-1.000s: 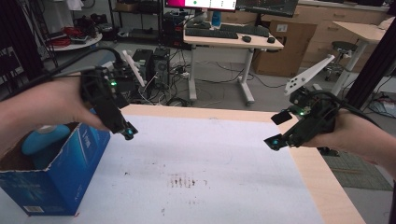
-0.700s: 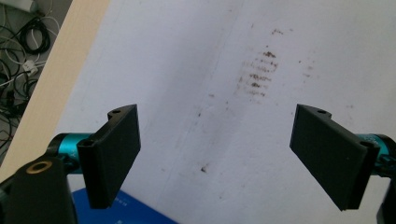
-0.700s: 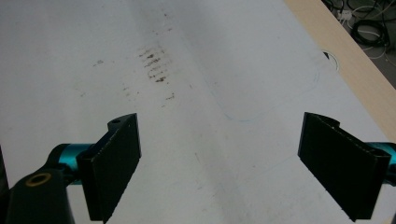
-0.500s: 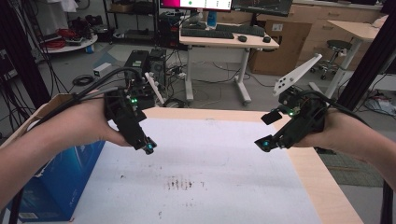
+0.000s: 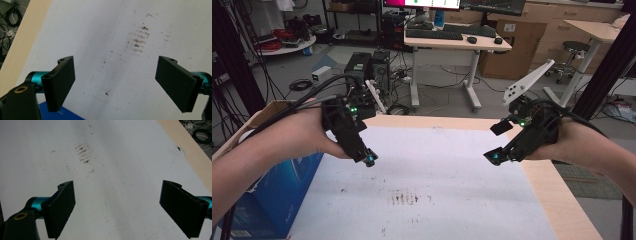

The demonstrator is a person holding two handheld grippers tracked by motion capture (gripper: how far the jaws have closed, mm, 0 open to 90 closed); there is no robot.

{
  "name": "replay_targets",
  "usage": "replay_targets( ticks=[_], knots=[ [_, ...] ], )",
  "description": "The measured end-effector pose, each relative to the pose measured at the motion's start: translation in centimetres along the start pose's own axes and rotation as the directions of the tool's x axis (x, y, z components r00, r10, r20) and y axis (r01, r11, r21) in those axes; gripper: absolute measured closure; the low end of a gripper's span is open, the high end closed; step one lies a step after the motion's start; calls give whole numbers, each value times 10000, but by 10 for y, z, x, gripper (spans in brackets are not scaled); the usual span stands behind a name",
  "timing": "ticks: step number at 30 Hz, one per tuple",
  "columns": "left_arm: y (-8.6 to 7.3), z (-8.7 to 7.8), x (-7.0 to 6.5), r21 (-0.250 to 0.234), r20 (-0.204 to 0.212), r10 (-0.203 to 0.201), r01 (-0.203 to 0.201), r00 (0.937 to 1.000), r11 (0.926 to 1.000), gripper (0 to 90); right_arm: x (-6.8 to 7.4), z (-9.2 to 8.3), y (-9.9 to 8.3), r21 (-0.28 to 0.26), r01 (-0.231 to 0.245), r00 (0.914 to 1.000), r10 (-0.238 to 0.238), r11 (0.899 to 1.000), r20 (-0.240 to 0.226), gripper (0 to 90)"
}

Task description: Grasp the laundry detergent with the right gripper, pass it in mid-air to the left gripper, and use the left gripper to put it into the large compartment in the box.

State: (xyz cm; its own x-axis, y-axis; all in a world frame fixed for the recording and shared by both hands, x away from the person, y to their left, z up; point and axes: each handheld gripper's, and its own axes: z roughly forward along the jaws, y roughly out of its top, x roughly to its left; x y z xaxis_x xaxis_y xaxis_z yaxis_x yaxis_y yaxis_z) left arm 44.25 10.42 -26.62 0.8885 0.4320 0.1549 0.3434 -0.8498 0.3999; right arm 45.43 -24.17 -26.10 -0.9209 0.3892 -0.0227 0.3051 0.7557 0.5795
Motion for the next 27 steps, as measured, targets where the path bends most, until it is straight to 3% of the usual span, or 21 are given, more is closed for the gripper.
replay_targets(
  ticks=[27],
  knots=[
    [-1, 1, 0, 72, -56, -42, 43, 10000, 10000, 164, 2, 0, -1, 120, -2, 10000, 2, 9999, 25, 125]
  ],
)
